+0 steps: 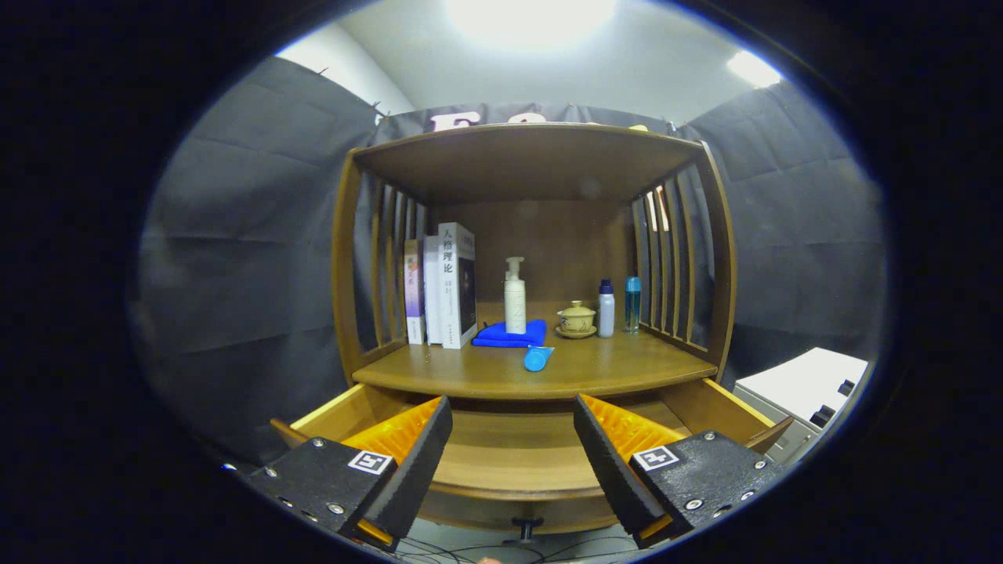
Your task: Pull open the drawer, take out the items inside it, and place them on the countertop above the cabinet.
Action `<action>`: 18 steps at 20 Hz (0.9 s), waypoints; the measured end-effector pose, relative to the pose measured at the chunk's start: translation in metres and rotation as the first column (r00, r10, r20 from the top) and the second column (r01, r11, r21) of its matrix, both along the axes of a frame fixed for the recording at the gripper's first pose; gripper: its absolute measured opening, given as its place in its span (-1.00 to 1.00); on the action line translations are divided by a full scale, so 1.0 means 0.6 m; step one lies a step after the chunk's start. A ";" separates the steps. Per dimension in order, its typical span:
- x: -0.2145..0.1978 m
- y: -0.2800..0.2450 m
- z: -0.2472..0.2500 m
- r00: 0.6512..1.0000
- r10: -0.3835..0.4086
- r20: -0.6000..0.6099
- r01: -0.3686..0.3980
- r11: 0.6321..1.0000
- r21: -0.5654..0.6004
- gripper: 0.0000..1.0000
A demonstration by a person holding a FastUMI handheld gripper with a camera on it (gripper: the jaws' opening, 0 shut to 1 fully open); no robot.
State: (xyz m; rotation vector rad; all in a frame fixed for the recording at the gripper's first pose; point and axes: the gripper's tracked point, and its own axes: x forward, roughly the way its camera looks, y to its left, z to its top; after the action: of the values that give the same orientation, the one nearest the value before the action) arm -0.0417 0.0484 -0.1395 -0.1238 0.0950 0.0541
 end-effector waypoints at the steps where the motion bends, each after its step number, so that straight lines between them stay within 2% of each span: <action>1: -0.006 0.006 -0.010 1.000 0.004 -0.002 -0.004 1.000 -0.017 0.91; 4: -0.025 0.023 -0.033 1.000 0.027 0.001 -0.027 0.999 -0.033 0.92; 7: -0.044 0.015 -0.070 1.000 0.012 -0.020 -0.012 1.000 -0.027 0.93; 13: -0.072 -0.024 -0.107 0.998 -0.068 -0.014 0.067 0.996 -0.059 0.93; 18: -0.059 -0.052 -0.128 0.993 -0.112 -0.035 0.111 0.993 -0.037 0.93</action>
State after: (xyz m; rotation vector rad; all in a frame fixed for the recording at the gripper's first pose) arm -0.0771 0.0169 -0.2165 -0.1526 0.1397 -0.0567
